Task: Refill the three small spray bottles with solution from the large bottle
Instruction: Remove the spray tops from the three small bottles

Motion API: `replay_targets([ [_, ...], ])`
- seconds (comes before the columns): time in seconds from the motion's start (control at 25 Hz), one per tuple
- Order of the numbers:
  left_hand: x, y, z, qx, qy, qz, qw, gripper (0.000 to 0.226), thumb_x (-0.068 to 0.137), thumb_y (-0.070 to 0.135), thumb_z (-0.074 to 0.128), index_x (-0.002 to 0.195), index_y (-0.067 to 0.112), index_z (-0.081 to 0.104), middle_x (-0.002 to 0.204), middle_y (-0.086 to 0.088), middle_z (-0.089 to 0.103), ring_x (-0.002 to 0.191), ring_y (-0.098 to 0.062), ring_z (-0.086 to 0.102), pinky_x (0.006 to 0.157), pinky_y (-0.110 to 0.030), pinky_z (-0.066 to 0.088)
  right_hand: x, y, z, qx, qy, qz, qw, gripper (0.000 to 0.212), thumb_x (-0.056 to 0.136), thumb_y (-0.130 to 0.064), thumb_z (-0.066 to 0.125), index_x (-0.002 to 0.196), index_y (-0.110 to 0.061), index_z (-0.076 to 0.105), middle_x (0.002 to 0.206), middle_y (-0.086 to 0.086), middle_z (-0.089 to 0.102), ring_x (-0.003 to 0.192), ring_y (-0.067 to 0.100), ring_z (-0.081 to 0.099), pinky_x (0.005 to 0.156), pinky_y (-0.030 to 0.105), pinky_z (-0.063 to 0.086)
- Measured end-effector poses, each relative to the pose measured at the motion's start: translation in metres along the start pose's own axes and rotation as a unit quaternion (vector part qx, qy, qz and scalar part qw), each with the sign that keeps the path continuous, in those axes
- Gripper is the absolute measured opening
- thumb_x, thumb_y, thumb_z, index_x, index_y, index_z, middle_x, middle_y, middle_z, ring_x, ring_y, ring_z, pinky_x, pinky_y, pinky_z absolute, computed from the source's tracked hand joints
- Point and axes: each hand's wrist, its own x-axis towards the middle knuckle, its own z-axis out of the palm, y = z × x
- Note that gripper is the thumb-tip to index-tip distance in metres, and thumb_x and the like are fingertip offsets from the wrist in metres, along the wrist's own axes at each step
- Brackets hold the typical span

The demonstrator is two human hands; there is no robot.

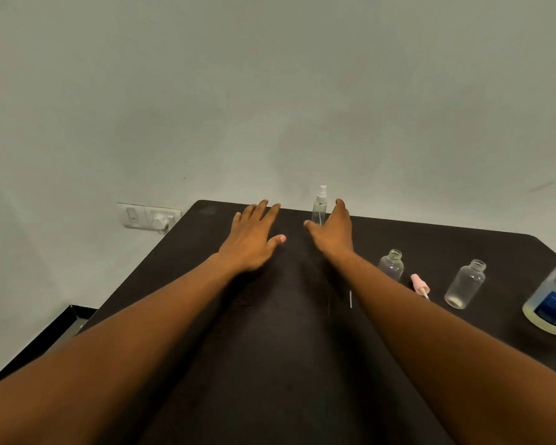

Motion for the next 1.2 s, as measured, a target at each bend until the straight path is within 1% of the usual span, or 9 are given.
replay_targets([
  [0.08,0.010,-0.007,0.008,0.004,-0.002,0.002,1.000,0.075,0.103,0.050,0.046,0.164,0.026,0.009,0.172,-0.006,0.006,0.158,-0.030,0.004,0.127,-0.056,0.008,0.020,0.006,0.014,-0.002,0.012,0.011,1.000,0.074,0.086,-0.026,0.080,0.145,-0.009,0.038,0.143,0.012,0.049,0.132,0.031,0.051,0.103,0.038,0.046],
  [0.16,0.016,-0.015,0.015,0.003,-0.001,0.002,1.000,0.075,0.103,0.050,0.046,0.164,0.025,0.009,0.172,-0.006,0.007,0.158,-0.029,0.004,0.127,-0.056,0.008,0.036,0.008,0.028,0.011,0.016,0.015,1.000,0.065,0.086,-0.026,0.081,0.137,-0.010,0.044,0.133,0.011,0.056,0.124,0.030,0.056,0.099,0.037,0.049],
  [0.4,0.027,-0.023,0.013,-0.012,0.027,0.009,1.000,0.073,0.104,0.049,0.046,0.163,0.023,0.012,0.171,-0.006,0.011,0.158,-0.027,0.007,0.127,-0.056,0.010,0.054,0.009,0.045,0.023,0.031,0.015,0.999,0.032,0.094,-0.012,0.069,0.124,-0.011,0.058,0.123,0.007,0.063,0.114,0.025,0.062,0.090,0.029,0.047],
  [0.6,0.019,-0.013,-0.004,-0.014,0.027,0.001,1.000,0.073,0.104,0.050,0.044,0.163,0.022,0.013,0.170,-0.007,0.013,0.157,-0.028,0.010,0.127,-0.054,0.012,0.029,0.005,0.031,0.049,0.007,-0.015,0.999,0.033,0.095,-0.016,0.070,0.126,-0.013,0.060,0.123,0.004,0.064,0.113,0.020,0.061,0.092,0.026,0.044],
  [0.8,-0.005,0.020,-0.041,-0.049,0.051,0.026,0.997,0.069,0.104,0.046,0.048,0.162,0.019,0.021,0.167,-0.008,0.025,0.154,-0.028,0.022,0.125,-0.049,0.021,-0.023,-0.001,0.000,0.069,-0.015,-0.058,0.996,0.036,0.092,-0.019,0.074,0.125,-0.013,0.061,0.110,-0.004,0.060,0.102,0.013,0.059,0.090,0.025,0.046],
  [0.88,-0.019,0.039,-0.062,-0.078,0.061,0.038,0.994,0.065,0.104,0.044,0.050,0.161,0.022,0.025,0.166,-0.005,0.031,0.153,-0.025,0.026,0.124,-0.046,0.026,-0.047,-0.005,-0.016,0.085,-0.026,-0.070,0.994,0.037,0.091,-0.020,0.075,0.125,-0.014,0.061,0.110,-0.005,0.061,0.101,0.013,0.060,0.091,0.027,0.048],
  [1.0,-0.038,0.066,-0.084,-0.141,0.068,0.046,0.987,0.058,0.103,0.040,0.055,0.156,0.029,0.034,0.153,-0.001,0.048,0.141,-0.021,0.043,0.115,-0.042,0.041,-0.080,-0.008,-0.038,0.107,-0.034,-0.085,0.990,0.034,0.090,-0.024,0.077,0.120,-0.016,0.065,0.109,-0.002,0.067,0.098,0.014,0.064,0.087,0.026,0.052],
  [1.08,-0.052,0.085,-0.098,-0.181,0.075,0.059,0.979,0.049,0.102,0.035,0.058,0.149,0.029,0.045,0.136,0.001,0.061,0.123,-0.017,0.056,0.104,-0.038,0.050,-0.103,-0.011,-0.055,0.126,-0.033,-0.098,0.987,0.026,0.089,-0.025,0.077,0.112,-0.018,0.067,0.100,-0.003,0.068,0.088,0.010,0.063,0.077,0.019,0.048],
  [1.2,-0.070,0.114,-0.119,-0.238,0.065,0.078,0.966,0.031,0.101,0.024,0.061,0.132,0.022,0.063,0.117,0.002,0.069,0.106,-0.012,0.063,0.088,-0.024,0.049,-0.134,-0.013,-0.077,0.167,-0.037,-0.106,0.980,0.018,0.087,-0.023,0.078,0.102,-0.019,0.069,0.087,-0.005,0.067,0.079,0.009,0.062,0.072,0.025,0.051],
])
